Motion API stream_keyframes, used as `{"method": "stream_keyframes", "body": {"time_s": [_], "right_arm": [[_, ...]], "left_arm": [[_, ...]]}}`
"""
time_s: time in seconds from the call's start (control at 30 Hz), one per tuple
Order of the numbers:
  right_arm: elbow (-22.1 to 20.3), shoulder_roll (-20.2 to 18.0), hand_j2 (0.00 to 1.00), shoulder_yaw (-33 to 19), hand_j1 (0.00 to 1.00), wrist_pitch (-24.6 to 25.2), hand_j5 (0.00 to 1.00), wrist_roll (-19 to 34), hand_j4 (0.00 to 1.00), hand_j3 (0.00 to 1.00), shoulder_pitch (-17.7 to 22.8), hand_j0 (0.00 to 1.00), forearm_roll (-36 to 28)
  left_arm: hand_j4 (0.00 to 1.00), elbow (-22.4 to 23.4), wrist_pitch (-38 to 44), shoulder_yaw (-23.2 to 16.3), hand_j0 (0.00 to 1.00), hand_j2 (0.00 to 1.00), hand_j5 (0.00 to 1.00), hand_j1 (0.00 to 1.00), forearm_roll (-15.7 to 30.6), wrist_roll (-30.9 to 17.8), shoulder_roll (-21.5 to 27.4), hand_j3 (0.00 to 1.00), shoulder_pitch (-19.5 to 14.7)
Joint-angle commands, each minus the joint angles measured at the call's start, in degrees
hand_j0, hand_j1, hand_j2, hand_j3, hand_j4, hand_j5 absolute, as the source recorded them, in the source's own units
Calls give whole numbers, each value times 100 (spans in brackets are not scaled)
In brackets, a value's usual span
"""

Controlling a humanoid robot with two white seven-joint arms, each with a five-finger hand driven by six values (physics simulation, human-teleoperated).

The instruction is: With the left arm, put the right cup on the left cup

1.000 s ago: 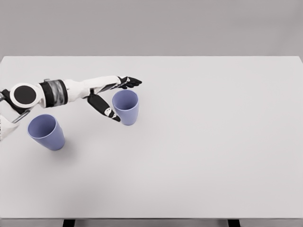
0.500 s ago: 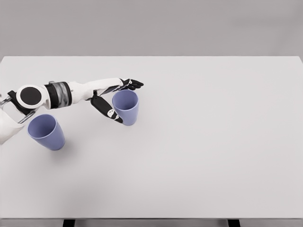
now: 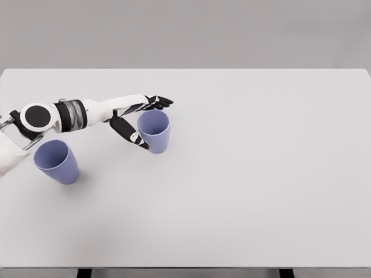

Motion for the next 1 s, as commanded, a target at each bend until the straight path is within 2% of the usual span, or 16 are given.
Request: {"method": "stream_keyframes", "body": {"time_s": [0.0,0.7,0.97], "right_arm": [[1,-1,100,1,100,-3,100,0,100,100,0,100,-4],[1,-1,100,-8,100,-3,100,0,100,100,0,100,-4],[1,-1,100,-8,100,-3,100,0,100,100,0,100,-4]], "left_arm": [[100,15,-2,5,100,100,100,100,19,1,0,100,0],[100,279,-2,-13,100,100,100,100,19,1,-202,100,18],[78,270,-2,-13,78,78,78,78,28,1,-202,78,26]]}}
